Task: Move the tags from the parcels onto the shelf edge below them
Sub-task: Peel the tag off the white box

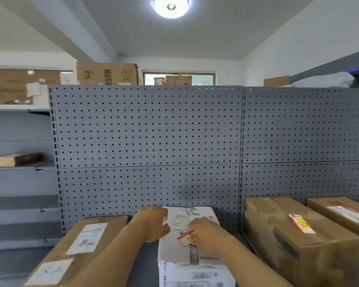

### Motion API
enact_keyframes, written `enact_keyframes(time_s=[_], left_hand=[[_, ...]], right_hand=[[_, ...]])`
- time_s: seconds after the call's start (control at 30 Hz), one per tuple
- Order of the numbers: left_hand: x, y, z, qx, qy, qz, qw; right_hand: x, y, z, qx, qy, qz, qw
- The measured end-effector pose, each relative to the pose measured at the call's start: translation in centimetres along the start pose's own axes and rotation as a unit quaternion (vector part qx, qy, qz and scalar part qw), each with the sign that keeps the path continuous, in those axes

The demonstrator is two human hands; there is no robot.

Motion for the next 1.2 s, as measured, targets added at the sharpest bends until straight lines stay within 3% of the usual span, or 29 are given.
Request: enact_keyframes(time_s=[0.4, 0.77, 0.93, 1.2], left_hand=[[1.3, -1.0, -2.0, -0.025, 0.026, 0.019, 0.999], [2.9, 0.5, -2.4, -0.033, 0.013, 0.048, 0.998], [2.6, 0.8, -2.2, -0.039, -0.005, 0.052, 0.998], [3.3, 2.5, -1.3, -0.036, -0.006, 0.063, 0.997]], right_hand=[[-1.4, -2.7, -1.3, 0.026, 0.027, -0.008, 0.999], [-3.1, -3.1, -0.6, 0.094, -0.031, -0.089, 0.991], [-3.0, -2.5, 0.1, 0.013, -0.087, -0.063, 0.994], [-1.6, -1.2, 1.5, -0.075, -0.08, -0.016, 0.994]])
Point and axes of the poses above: each hand's wrist, its own y-axis away from the middle knuckle, its own z-axis out of the back of the hand, x = y × z, the point moved 3 cm from there along -y, towards the middle knuckle, and after that the axes turned 10 degrees about -y, right-handed, at the moved point
